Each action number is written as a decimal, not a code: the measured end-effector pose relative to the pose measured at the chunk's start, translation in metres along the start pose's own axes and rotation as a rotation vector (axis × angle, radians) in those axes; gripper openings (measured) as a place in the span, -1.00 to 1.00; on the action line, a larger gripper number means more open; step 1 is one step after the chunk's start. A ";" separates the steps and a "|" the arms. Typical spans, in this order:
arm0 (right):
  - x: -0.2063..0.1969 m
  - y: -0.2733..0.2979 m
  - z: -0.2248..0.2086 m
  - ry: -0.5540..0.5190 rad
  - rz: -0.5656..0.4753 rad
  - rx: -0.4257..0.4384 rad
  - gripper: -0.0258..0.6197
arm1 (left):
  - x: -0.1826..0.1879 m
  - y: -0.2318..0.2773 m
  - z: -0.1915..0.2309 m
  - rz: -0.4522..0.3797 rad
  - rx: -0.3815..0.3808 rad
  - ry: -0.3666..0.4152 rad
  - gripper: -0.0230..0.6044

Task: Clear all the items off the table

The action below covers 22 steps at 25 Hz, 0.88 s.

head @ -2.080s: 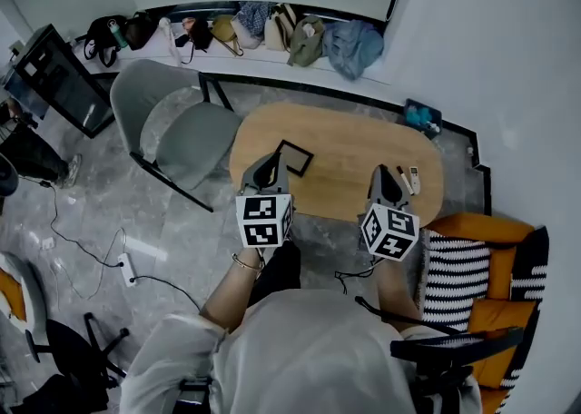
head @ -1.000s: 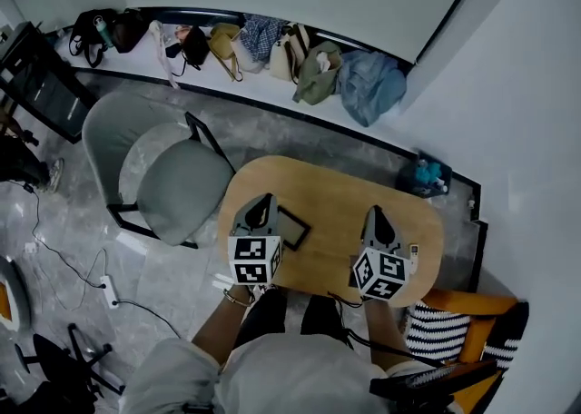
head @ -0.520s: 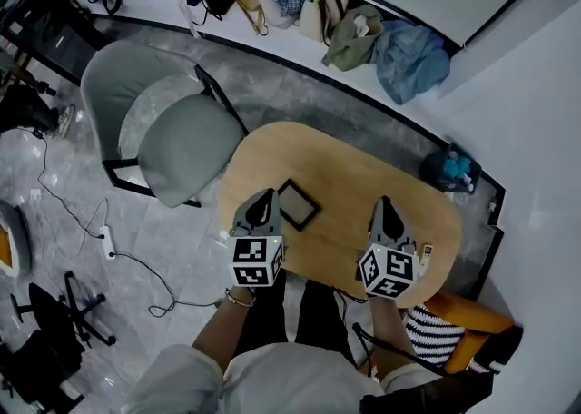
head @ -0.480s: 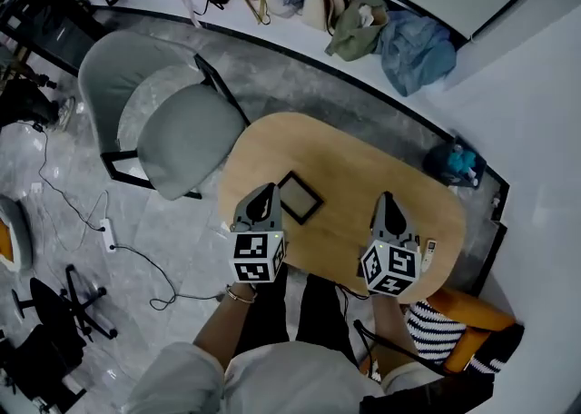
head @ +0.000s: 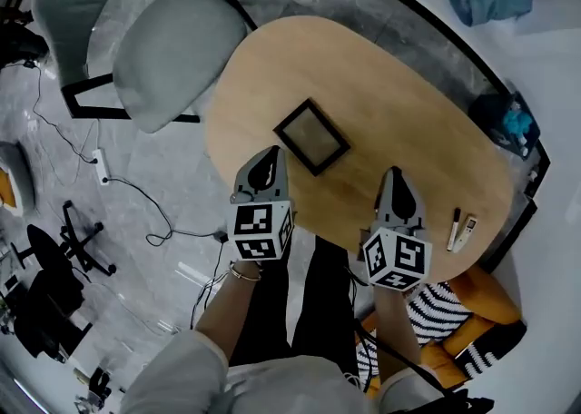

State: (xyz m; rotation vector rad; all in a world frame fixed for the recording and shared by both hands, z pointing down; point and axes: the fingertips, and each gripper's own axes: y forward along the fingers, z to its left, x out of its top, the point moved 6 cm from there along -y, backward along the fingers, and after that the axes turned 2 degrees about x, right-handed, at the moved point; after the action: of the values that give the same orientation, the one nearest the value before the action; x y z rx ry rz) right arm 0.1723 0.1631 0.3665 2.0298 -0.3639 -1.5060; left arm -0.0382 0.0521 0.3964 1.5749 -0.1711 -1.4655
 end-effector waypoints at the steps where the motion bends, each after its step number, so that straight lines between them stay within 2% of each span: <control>1: -0.007 0.005 0.000 -0.001 0.005 0.007 -0.84 | -0.008 0.005 0.002 0.004 0.008 -0.012 -0.93; 9: -0.024 0.027 -0.006 -0.016 0.013 0.026 -0.84 | -0.042 0.021 -0.005 0.033 -0.002 -0.032 -0.93; 13: -0.027 0.036 -0.006 -0.022 0.016 0.031 -0.84 | -0.043 0.029 -0.001 0.027 -0.003 -0.021 -0.93; 17: -0.031 0.044 -0.002 -0.019 0.026 0.033 -0.84 | -0.036 0.042 0.007 0.029 -0.041 0.023 -0.93; 18: -0.032 0.046 -0.001 -0.016 0.027 0.032 -0.84 | -0.034 0.046 0.009 0.031 -0.050 0.034 -0.90; 20: -0.034 0.048 0.001 -0.008 0.030 0.028 -0.84 | -0.030 0.053 0.014 0.037 -0.065 0.055 -0.59; 22: -0.036 0.050 0.000 0.000 0.034 0.022 -0.84 | -0.026 0.059 0.018 0.043 -0.075 0.078 -0.57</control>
State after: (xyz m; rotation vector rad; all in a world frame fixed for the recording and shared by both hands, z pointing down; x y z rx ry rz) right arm 0.1662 0.1422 0.4244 2.0310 -0.4144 -1.4877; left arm -0.0321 0.0277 0.4591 1.5557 -0.1024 -1.3596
